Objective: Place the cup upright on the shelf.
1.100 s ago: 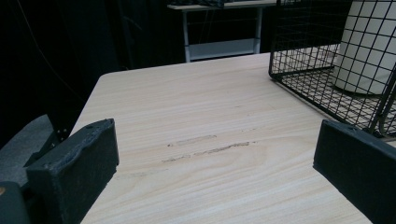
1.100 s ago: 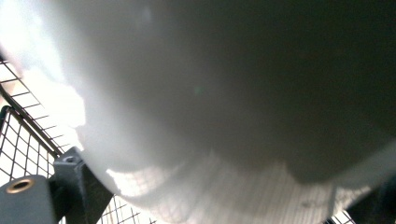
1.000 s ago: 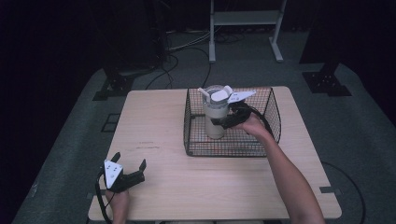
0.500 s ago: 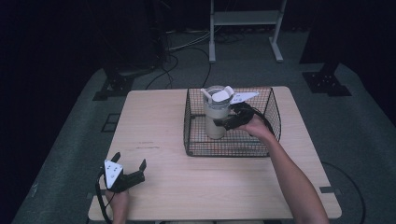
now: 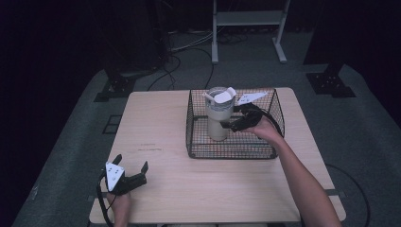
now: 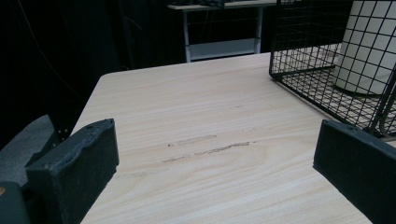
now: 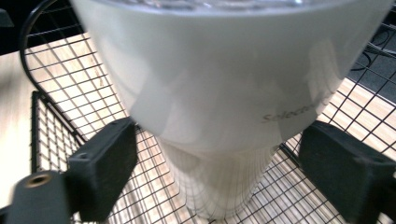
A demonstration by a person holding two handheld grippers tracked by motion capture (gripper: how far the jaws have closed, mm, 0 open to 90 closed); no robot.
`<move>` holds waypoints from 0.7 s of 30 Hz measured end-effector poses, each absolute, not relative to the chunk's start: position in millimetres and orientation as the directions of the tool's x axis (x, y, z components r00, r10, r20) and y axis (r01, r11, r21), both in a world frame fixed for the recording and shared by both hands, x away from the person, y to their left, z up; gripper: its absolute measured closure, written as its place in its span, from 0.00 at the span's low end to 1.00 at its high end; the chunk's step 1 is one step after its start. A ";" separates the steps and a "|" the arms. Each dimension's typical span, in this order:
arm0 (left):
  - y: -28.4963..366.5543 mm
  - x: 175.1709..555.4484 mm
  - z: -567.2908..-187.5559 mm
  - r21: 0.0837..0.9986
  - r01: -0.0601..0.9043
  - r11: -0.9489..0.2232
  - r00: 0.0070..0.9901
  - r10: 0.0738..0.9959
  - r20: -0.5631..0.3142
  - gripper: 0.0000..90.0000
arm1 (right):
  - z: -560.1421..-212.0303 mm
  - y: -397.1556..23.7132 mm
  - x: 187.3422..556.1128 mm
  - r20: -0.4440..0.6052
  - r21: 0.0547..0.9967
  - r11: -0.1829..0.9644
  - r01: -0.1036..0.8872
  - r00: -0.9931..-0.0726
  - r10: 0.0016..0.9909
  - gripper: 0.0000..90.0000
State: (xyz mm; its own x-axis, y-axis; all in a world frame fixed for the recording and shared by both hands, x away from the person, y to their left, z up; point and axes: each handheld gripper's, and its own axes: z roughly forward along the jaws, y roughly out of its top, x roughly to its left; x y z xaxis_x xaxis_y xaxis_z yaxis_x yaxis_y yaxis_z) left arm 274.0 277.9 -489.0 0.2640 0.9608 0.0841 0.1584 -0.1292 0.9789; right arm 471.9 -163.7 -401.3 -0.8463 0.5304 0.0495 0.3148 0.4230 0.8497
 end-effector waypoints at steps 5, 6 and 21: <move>277.9 273.9 -488.9 0.978 0.160 -0.133 0.264 0.961 0.087 0.00 | -397.0 -165.3 467.5 0.050 0.837 0.439 0.328 -0.843 0.535 0.14; 277.9 273.9 -488.9 0.978 0.160 -0.133 0.264 0.961 0.087 0.00 | -396.4 -165.9 467.1 0.047 0.835 0.441 0.329 -0.841 0.539 0.14; 277.5 274.0 -489.0 0.977 0.163 -0.136 0.262 0.961 0.090 0.00 | -375.4 -181.9 452.8 0.042 0.849 0.415 0.326 -0.826 0.562 0.14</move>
State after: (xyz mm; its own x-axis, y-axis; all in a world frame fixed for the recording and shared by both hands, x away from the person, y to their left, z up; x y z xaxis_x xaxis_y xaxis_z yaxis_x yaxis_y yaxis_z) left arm 274.0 277.5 -489.0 0.2618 0.9609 0.0900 0.1629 -0.1359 0.9772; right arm 452.8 -181.9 -375.4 -0.8260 0.5621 0.0419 0.3256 0.4152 0.8495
